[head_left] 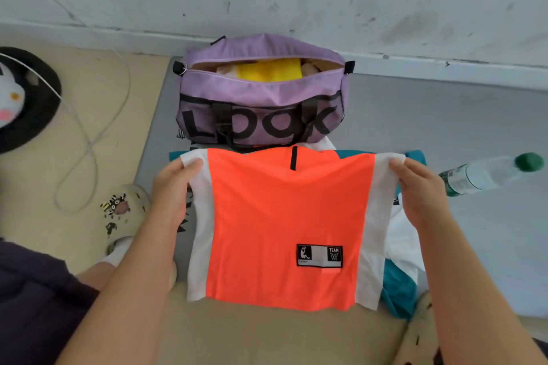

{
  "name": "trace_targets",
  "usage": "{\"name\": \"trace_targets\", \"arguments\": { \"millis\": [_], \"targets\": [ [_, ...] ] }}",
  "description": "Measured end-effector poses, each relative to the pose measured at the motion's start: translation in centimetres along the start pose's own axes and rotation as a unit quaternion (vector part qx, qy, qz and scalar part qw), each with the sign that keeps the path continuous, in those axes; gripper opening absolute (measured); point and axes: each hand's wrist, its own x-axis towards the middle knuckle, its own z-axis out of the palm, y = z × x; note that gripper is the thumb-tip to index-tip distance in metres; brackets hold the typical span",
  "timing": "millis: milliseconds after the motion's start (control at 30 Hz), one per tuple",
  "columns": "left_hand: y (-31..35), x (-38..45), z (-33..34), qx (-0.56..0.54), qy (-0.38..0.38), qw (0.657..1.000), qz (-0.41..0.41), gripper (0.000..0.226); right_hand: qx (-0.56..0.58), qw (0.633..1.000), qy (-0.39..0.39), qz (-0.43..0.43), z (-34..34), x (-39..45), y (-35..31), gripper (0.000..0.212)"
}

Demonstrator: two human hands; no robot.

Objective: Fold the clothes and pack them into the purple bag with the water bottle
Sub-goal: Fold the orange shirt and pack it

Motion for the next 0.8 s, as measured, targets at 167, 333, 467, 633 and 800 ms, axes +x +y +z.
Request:
{"name": "trace_targets", "arguments": {
  "millis": [167, 333, 467, 633, 800],
  "targets": [
    [-0.8, -0.4, -0.4, 0.088, 0.068, 0.994, 0.014, 0.025, -0.028, 0.998, 0.056, 0.014, -0.2, 0.1, 1.3, 0.007],
    [-2.5, -0.1, -2.1, 0.139, 0.084, 0.987, 0.004, 0.010, -0.084, 0.983, 0.152, 0.063, -1.8, 0.7, 3.6, 0.004],
    [-4.5, 0.1, -1.2, 0.227, 0.067, 0.972, -0.012, 0.006, -0.215, 0.967, 0.123, 0.061, -1.4, 1.2, 5.2, 0.005],
    [-5.4, 1.0, -0.3, 0.368, 0.054, 0.928, -0.002, 0.025, -0.336, 0.935, 0.111, 0.025, -0.5, 2.2, 5.4, 0.022],
    [-4.0, 2.1, 3.4, 0.458, -0.041, 0.870, 0.176, 0.027, -0.400, 0.902, -0.016, -0.162, 2.8, 2.4, 3.9, 0.015]
  ]
}}
